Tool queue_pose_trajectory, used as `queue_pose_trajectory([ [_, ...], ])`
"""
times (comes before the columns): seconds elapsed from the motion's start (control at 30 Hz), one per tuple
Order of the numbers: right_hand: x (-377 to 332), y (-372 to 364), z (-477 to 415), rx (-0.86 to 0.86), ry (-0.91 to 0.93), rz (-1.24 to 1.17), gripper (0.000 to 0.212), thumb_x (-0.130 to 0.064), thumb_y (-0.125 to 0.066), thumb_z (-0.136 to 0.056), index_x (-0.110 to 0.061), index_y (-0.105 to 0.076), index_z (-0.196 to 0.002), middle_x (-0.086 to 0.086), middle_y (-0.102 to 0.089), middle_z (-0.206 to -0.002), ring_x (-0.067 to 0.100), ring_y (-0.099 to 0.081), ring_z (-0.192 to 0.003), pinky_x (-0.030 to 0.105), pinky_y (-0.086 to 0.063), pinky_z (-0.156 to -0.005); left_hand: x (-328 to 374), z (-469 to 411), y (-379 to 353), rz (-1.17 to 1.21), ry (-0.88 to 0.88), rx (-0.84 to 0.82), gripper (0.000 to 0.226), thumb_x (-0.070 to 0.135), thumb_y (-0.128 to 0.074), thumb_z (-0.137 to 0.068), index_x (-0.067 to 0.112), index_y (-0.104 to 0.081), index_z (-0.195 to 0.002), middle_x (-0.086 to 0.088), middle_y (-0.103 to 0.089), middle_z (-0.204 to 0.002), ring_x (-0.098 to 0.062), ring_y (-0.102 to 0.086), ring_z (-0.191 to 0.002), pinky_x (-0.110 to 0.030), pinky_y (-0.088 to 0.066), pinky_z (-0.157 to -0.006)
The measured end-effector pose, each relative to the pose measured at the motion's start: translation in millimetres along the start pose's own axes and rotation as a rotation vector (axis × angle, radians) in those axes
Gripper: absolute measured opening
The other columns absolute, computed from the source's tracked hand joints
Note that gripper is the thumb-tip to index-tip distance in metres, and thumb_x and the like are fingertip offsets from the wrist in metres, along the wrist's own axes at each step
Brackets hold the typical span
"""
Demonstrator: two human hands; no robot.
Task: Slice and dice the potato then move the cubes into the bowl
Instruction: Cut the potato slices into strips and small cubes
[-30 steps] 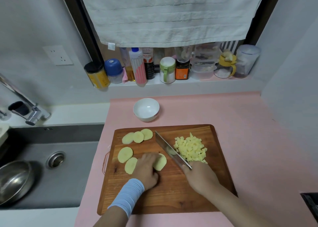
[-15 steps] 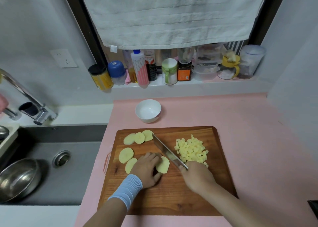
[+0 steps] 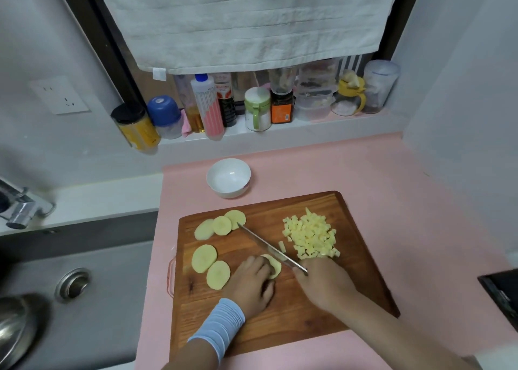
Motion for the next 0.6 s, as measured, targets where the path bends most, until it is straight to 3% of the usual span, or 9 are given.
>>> queue_pose_trajectory([
  [0.17,-2.2,-15.1,6.1,0.072,0.045,0.064,0.032,-0.046,-0.041,-0.103,-0.030,-0.069,-0.105,-0.009,-0.069,-0.081,0.012,-0.066,-0.075,0.034,-0.057,-0.069,-5.0,0.4,-5.0,0.051,-0.048,0.037,0.011,0.022,-0.060,-0.082,0.018,-0.063,-0.092,0.003,-0.058,-0.095,-0.020,-0.053,-0.088,-0.035,-0.052,-0.078],
  [0.43,-2.0,-21.8,12.1,0.160,0.105,0.161,0.033,-0.045,-0.039,-0.105,-0.032,-0.064,-0.122,-0.007,-0.070,-0.090,0.013,-0.066,-0.081,0.030,-0.054,-0.072,-8.0,0.1,-3.1,0.206,-0.026,0.086,0.013,0.016,-0.060,-0.079,0.016,-0.063,-0.092,0.003,-0.059,-0.095,-0.021,-0.055,-0.089,-0.036,-0.049,-0.080],
  [0.6,14.5,-1.5,17.1,0.248,0.138,0.233,0.031,-0.043,-0.048,-0.102,-0.036,-0.064,-0.128,-0.008,-0.072,-0.091,0.011,-0.068,-0.080,0.021,-0.038,-0.063,-24.9,-13.8,45.9,0.307,0.322,0.587,0.019,0.010,-0.037,-0.070,0.013,-0.052,-0.082,0.004,-0.049,-0.084,-0.014,-0.038,-0.082,-0.031,-0.032,-0.076],
])
Point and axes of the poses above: each hand's wrist, its own z-axis away from the middle knuckle, its own y-axis out of the back of the hand, x = y × z, the point moved 1 cm from there along -z, towards the middle knuckle
